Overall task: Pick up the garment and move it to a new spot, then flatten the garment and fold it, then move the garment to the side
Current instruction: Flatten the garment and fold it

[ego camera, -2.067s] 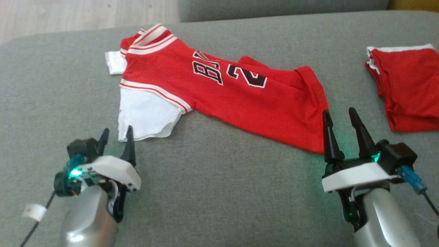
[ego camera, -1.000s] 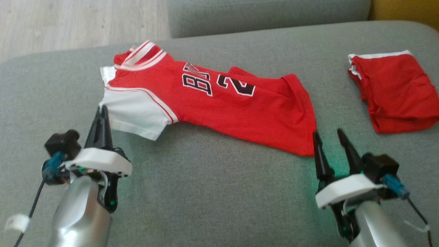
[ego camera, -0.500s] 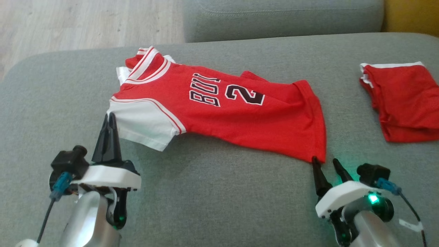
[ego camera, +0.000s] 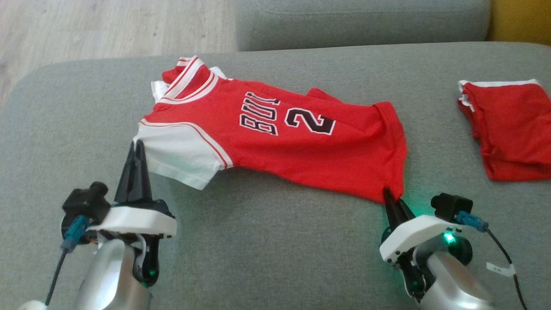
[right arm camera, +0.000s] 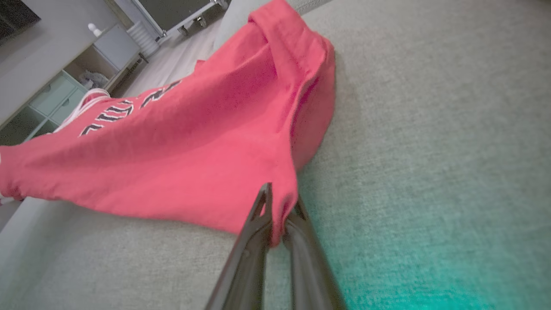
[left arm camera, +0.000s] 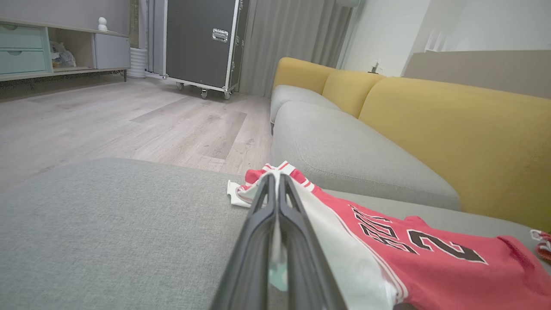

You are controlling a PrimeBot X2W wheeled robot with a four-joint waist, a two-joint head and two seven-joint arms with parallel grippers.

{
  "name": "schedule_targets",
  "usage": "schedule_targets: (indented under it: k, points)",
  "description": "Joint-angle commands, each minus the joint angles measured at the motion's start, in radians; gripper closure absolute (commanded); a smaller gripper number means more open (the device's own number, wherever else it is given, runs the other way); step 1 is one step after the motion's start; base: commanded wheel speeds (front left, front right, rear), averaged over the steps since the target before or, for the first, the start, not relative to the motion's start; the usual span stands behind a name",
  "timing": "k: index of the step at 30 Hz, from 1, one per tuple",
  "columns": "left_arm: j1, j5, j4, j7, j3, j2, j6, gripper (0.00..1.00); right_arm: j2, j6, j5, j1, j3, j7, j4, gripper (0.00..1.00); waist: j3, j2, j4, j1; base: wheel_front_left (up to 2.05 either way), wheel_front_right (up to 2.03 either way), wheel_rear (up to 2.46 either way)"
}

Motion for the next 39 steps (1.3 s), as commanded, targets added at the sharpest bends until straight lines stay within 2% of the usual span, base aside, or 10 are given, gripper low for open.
schedule_targets:
  k: [1,5,10,14,19,26,31,35,39]
  points:
    - [-0.019,-0.008,-0.034,-0.012,0.036,0.019,0.001,1.0,0.009,-0.001,0.011,-0.036,0.026,-0.016,-0.029,1.0,-0.006,0.0,-0.006,-0.0001,0.0,0.0,0.0]
    - [-0.028,-0.051,-0.065,-0.012,0.055,0.023,-0.006,1.0,0.009,-0.001,0.017,-0.074,0.032,-0.048,-0.084,1.0,-0.022,0.0,-0.023,-0.0001,0.0,0.0,0.0]
    - [-0.066,-0.1,-0.154,0.016,0.07,0.046,-0.013,1.0,0.0,-0.001,-0.041,-0.127,-0.005,-0.062,-0.206,1.0,-0.053,0.0,-0.037,-0.0001,0.0,0.0,0.0]
    - [-0.123,-0.145,-0.281,0.058,0.089,0.061,-0.014,1.0,-0.049,-0.001,-0.087,-0.179,-0.039,-0.064,-0.373,1.0,-0.092,0.0,-0.047,-0.0001,0.0,0.0,0.0]
    - [-0.183,-0.135,-0.426,0.075,0.092,0.077,0.007,1.0,-0.102,-0.001,-0.133,-0.229,-0.065,-0.059,-0.531,1.0,-0.12,0.0,-0.061,-0.0001,0.0,0.0,0.0]
    - [-0.213,-0.15,-0.663,0.075,0.131,0.069,0.056,1.0,-0.149,-0.001,-0.189,-0.241,-0.096,0.011,-0.729,1.0,-0.145,0.0,-0.08,-0.0001,0.0,0.0,0.0]
    - [-0.206,-0.152,-0.813,0.125,0.133,0.075,0.084,1.0,-0.146,-0.001,-0.238,-0.196,-0.161,0.086,-0.877,1.0,-0.146,0.0,-0.082,-0.0001,0.0,0.0,0.0]
    - [-0.208,-0.159,-0.858,0.199,0.142,0.109,0.096,1.0,-0.125,-0.001,-0.276,-0.165,-0.205,0.163,-0.961,1.0,-0.126,0.0,-0.084,-0.0001,0.0,0.0,0.0]
    - [-0.227,-0.186,-0.826,0.245,0.16,0.13,0.099,1.0,-0.12,-0.001,-0.299,-0.163,-0.217,0.215,-0.977,1.0,-0.093,0.0,-0.085,-0.0001,0.0,0.0,0.0]
